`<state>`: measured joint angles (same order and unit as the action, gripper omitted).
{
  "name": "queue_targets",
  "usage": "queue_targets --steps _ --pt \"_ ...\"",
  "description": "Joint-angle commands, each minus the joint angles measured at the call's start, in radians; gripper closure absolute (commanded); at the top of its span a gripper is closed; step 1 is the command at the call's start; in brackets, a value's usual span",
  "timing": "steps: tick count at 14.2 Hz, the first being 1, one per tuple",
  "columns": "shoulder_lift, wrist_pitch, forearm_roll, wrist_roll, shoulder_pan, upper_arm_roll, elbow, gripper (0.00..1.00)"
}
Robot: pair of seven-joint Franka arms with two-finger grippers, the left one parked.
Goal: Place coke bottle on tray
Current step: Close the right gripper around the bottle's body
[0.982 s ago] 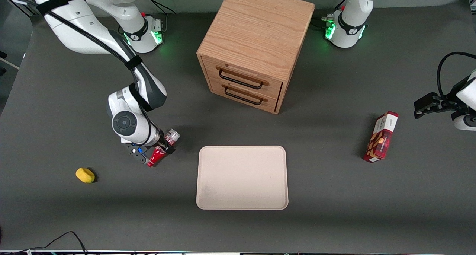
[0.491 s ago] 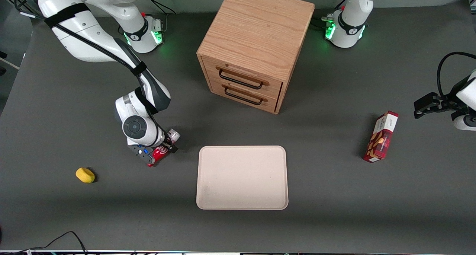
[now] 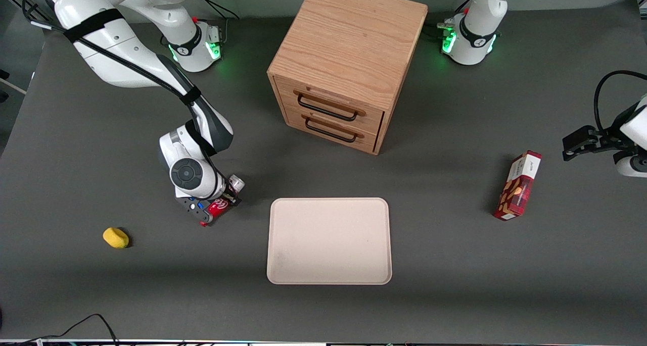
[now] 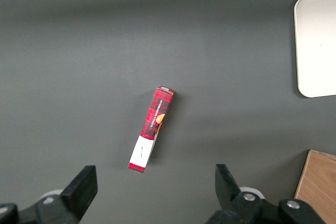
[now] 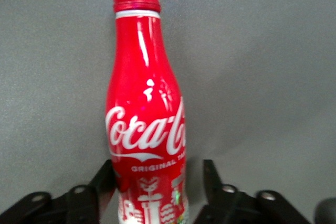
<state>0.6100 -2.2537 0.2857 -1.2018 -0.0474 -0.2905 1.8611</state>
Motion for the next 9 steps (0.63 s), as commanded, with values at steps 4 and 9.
queue_targets --steps 4,9 --pt "0.0 -0.003 0.032 -0.028 -0.009 -0.002 -0.005 1.0" --pt "-0.053 0.084 0.03 0.025 0.001 -0.009 -0.011 1.0"
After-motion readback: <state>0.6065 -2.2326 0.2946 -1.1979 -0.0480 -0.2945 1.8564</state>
